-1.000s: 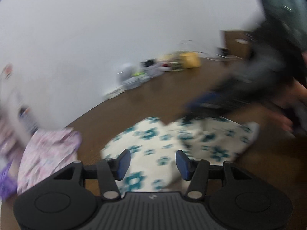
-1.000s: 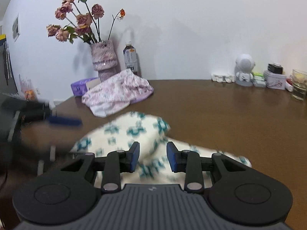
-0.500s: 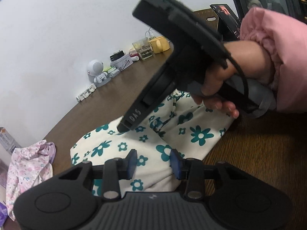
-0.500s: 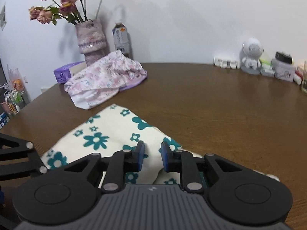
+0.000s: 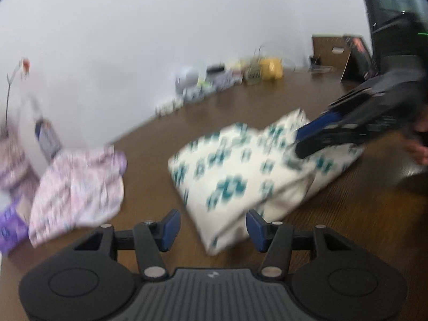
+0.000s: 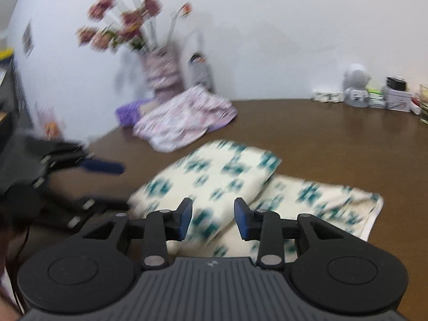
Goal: Fold clothes
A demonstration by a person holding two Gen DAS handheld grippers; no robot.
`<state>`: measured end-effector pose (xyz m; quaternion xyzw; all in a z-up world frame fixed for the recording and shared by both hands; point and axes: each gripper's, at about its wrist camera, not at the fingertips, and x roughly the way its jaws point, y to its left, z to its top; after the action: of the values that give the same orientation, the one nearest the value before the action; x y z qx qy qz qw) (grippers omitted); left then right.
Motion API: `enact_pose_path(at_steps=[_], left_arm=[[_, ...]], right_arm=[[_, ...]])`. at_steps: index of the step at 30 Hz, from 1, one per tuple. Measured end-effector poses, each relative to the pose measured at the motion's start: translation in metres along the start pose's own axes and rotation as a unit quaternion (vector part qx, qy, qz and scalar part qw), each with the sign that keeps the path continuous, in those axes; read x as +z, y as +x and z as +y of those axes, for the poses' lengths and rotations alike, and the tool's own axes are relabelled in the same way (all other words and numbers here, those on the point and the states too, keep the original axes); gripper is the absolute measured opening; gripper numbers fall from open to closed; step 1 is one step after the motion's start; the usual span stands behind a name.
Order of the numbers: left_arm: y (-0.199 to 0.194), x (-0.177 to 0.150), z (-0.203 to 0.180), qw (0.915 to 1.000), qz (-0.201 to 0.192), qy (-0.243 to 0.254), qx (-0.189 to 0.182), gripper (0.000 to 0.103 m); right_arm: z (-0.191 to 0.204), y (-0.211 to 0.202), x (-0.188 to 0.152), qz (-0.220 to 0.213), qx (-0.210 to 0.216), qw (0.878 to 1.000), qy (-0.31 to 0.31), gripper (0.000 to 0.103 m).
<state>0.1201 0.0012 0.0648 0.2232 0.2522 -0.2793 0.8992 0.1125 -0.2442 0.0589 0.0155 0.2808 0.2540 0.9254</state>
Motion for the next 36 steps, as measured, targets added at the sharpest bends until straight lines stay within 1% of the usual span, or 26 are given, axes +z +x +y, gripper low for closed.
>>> enact_pose_path(at_steps=[5, 7, 9, 11, 13, 14, 16, 17, 19, 20, 21, 22, 23, 24, 26, 29, 30, 31, 32, 33, 34, 36], left_arm=[[0.021, -0.007, 0.003, 0.9997, 0.015, -0.015, -0.014, 0.053], [0.028, -0.009, 0.007, 0.9991, 0.017, -0.031, -0.022, 0.052], [0.034, -0.011, 0.013, 0.9974, 0.013, -0.058, -0.041, 0.038], [0.034, -0.013, 0.018, 0.9949, 0.005, -0.085, -0.054, 0.035], [0.033, -0.013, 0.022, 0.9927, -0.001, -0.104, -0.062, 0.033], [0.032, -0.014, 0.024, 0.9915, -0.004, -0.113, -0.064, 0.029], [0.03, -0.015, 0.025, 0.989, -0.012, -0.132, -0.066, 0.02], [0.029, -0.016, 0.025, 0.9876, -0.017, -0.142, -0.066, 0.013], [0.026, -0.016, 0.021, 0.9864, -0.022, -0.15, -0.062, 0.011], [0.024, -0.016, 0.018, 0.9866, -0.023, -0.15, -0.059, 0.012], [0.021, -0.016, 0.015, 0.9865, -0.027, -0.151, -0.057, 0.014], [0.016, -0.017, 0.013, 0.9858, -0.033, -0.156, -0.053, 0.018], [0.011, -0.018, 0.012, 0.9846, -0.04, -0.164, -0.046, 0.025], [0.006, -0.018, 0.012, 0.9834, -0.048, -0.171, -0.038, 0.028], [0.002, -0.019, 0.012, 0.9817, -0.055, -0.181, -0.024, 0.028], [0.01, -0.02, 0.01, 0.9817, -0.039, -0.186, -0.012, 0.028], [0.013, -0.02, 0.009, 0.9813, -0.031, -0.19, -0.009, 0.026], [0.014, -0.02, 0.009, 0.9801, -0.03, -0.196, -0.009, 0.022], [0.013, -0.02, 0.009, 0.9787, -0.036, -0.202, -0.007, 0.012], [0.012, -0.02, 0.008, 0.9786, -0.038, -0.202, -0.004, 0.009], [0.013, -0.021, 0.006, 0.9789, -0.037, -0.201, -0.002, 0.007], [0.012, -0.021, 0.005, 0.9784, -0.038, -0.203, -0.003, 0.007]], right_arm=[[0.025, 0.002, -0.019, 0.016, -0.021, 0.999, -0.037, 0.037], [0.029, 0.01, -0.022, 0.022, -0.033, 0.998, -0.038, 0.037], [0.032, 0.019, -0.024, 0.028, -0.046, 0.998, -0.039, 0.036], [0.034, 0.023, -0.026, 0.032, -0.056, 0.997, -0.033, 0.036], [0.035, 0.028, -0.027, 0.035, -0.066, 0.997, -0.027, 0.027], [0.034, 0.028, -0.028, 0.037, -0.065, 0.997, -0.023, 0.024], [0.035, 0.027, -0.029, 0.034, -0.068, 0.997, -0.022, 0.02], [0.035, 0.026, -0.03, 0.032, -0.07, 0.997, -0.022, 0.016], [0.036, 0.026, -0.03, 0.035, -0.069, 0.997, -0.02, 0.013], [0.036, 0.027, -0.031, 0.037, -0.072, 0.997, -0.021, 0.013], [0.035, 0.024, -0.031, 0.034, -0.077, 0.996, -0.016, 0.013], [0.035, 0.022, -0.032, 0.031, -0.081, 0.996, -0.011, 0.016], [0.035, 0.019, -0.032, 0.027, -0.086, 0.996, -0.006, 0.022], [0.035, 0.015, -0.033, 0.02, -0.087, 0.996, 0.0, 0.023], [0.036, 0.005, -0.034, 0.003, -0.087, 0.996, 0.013, 0.024], [0.035, 0.008, -0.035, 0.003, -0.095, 0.995, 0.024, 0.023], [0.033, 0.011, -0.036, 0.006, -0.099, 0.995, 0.032, 0.023], [0.032, 0.014, -0.037, 0.007, -0.1, 0.994, 0.042, 0.02], [0.031, 0.015, -0.038, 0.006, -0.098, 0.994, 0.05, 0.016], [0.031, 0.016, -0.038, 0.006, -0.097, 0.994, 0.055, 0.011], [0.032, 0.016, -0.039, 0.003, -0.097, 0.994, 0.056, 0.008], [0.035, 0.017, -0.039, 0.004, -0.105, 0.993, 0.047, 0.007]])
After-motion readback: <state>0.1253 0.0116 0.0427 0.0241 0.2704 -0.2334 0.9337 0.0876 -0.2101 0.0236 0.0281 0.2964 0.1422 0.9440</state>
